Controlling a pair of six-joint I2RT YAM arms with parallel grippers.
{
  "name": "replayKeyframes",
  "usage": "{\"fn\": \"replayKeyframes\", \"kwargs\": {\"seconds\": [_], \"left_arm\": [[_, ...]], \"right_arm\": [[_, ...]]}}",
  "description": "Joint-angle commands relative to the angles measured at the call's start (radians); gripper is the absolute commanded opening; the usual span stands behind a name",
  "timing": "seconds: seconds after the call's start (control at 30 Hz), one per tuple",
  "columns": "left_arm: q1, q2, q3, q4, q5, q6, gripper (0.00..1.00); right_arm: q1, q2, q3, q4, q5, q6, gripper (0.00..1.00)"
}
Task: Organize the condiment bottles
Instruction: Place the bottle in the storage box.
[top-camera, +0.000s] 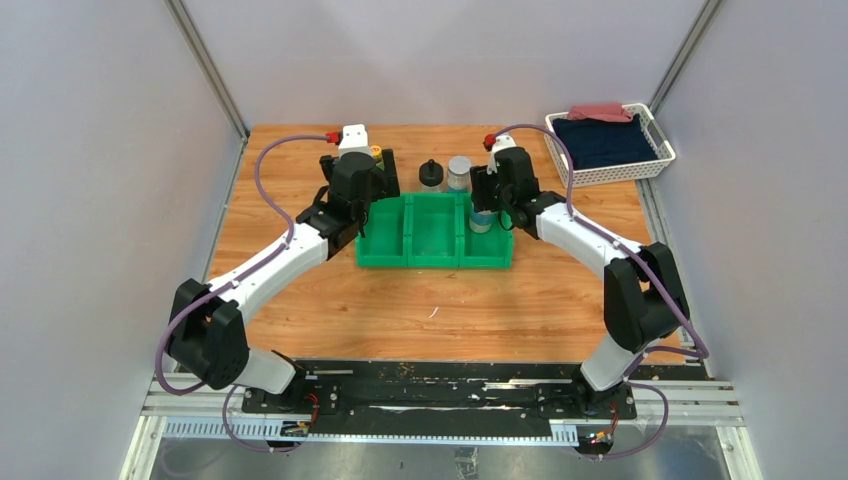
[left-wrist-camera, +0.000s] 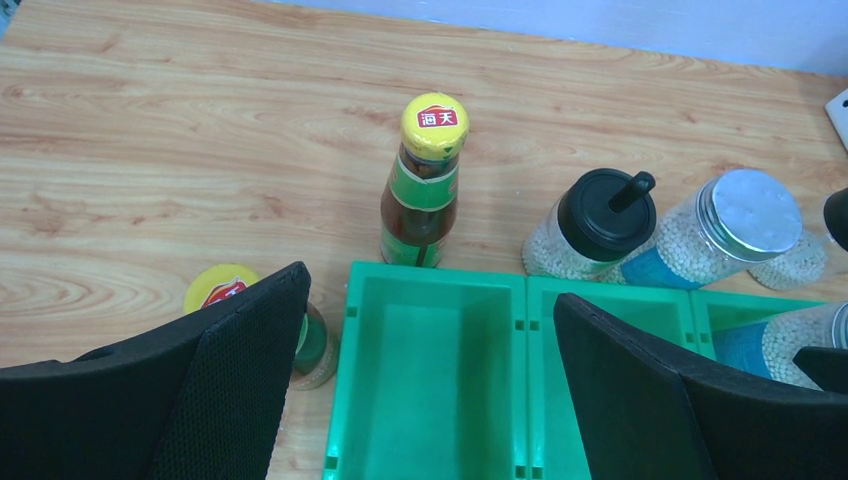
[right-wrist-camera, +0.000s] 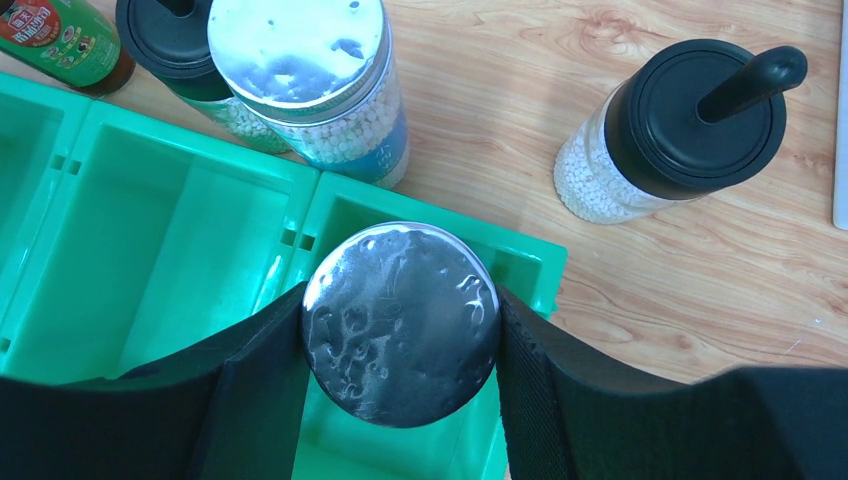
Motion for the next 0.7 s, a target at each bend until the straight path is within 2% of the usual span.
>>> {"fn": "replayKeyframes", "kwargs": {"seconds": [0.0,0.67], "left_arm": [[-0.008,0.006,-0.008,0.036,-0.006,-0.001,1.0],[-0.008,0.011,-0.026,0.049,-0.007,-0.002,1.0]], "right_arm": [[-0.015,0.0,-0.003,0.055,0.008,-0.016,0.0],[-0.016,0.018,-0.007,0.053,0.008,-0.018,0.0]]}}
